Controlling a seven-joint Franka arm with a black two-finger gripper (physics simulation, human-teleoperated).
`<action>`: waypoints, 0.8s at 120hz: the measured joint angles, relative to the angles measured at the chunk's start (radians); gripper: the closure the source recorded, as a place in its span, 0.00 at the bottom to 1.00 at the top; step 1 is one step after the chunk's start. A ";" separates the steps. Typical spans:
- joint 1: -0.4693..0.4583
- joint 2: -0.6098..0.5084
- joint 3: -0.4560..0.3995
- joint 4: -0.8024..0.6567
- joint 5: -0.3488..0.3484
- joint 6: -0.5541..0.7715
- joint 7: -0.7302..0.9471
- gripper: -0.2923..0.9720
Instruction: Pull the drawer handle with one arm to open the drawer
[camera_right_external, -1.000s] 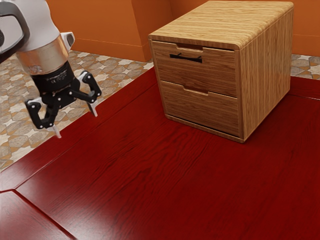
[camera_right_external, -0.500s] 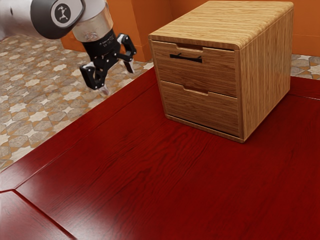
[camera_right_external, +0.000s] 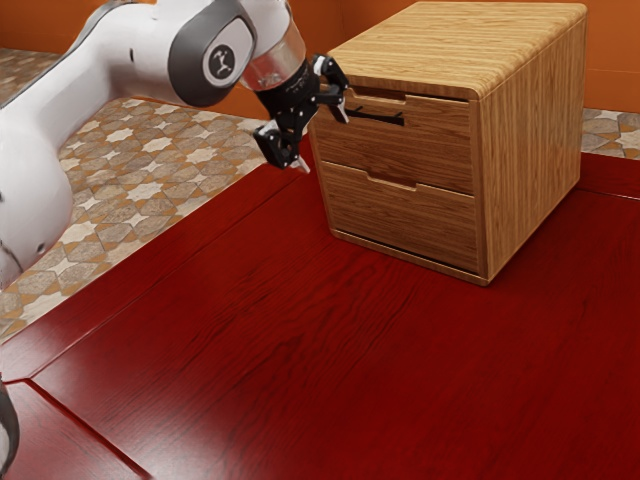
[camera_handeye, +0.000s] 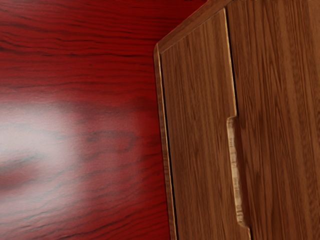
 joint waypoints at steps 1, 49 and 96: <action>0.001 0.004 -0.002 0.004 0.000 0.004 0.000 0.23; 0.008 0.068 -0.023 0.069 0.000 0.124 -0.015 0.23; 0.036 0.126 -0.048 0.069 0.001 0.217 -0.022 0.23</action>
